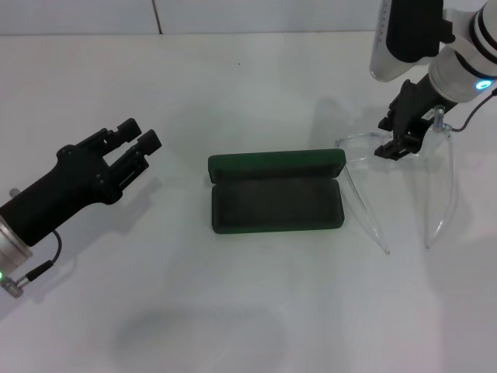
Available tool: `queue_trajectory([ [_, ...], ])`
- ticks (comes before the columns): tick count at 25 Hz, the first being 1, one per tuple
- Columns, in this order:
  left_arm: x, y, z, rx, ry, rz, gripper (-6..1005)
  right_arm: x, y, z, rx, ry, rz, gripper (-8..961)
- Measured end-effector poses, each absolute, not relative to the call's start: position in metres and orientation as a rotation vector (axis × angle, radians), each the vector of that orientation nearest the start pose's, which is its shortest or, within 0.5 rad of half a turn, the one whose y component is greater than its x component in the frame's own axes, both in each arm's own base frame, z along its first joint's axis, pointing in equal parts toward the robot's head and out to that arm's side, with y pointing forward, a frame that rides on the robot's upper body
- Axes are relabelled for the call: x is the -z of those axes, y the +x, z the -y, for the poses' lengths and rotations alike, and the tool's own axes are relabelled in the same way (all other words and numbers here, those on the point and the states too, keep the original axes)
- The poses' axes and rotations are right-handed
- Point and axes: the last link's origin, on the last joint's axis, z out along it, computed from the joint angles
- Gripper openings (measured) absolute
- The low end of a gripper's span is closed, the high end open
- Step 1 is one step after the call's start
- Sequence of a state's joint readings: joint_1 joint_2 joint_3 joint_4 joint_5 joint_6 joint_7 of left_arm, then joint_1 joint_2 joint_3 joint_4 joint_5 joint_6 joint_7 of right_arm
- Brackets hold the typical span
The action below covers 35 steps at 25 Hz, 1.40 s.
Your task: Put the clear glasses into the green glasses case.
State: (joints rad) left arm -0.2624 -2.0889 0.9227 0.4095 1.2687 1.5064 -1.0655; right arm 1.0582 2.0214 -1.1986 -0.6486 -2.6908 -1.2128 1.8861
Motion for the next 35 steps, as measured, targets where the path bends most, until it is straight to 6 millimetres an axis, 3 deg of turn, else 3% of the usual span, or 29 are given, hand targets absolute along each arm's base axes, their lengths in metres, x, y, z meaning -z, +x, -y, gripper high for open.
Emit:
queue_trajectory([
  [13,0.006,-0.307,-0.273,1.138,-2.167,0.744,422,0.027,0.169,-0.448,0.706,-2.735,-0.097,386],
  [26,0.006,-0.308,-0.272,1.137,-2.165,0.747,399,0.022,0.172,-0.448,0.716,-2.722,-0.099,180],
  [35,0.006,-0.309,-0.269,1.143,-2.161,0.754,382,-0.009,0.181,-0.424,0.716,-2.727,-0.091,156],
])
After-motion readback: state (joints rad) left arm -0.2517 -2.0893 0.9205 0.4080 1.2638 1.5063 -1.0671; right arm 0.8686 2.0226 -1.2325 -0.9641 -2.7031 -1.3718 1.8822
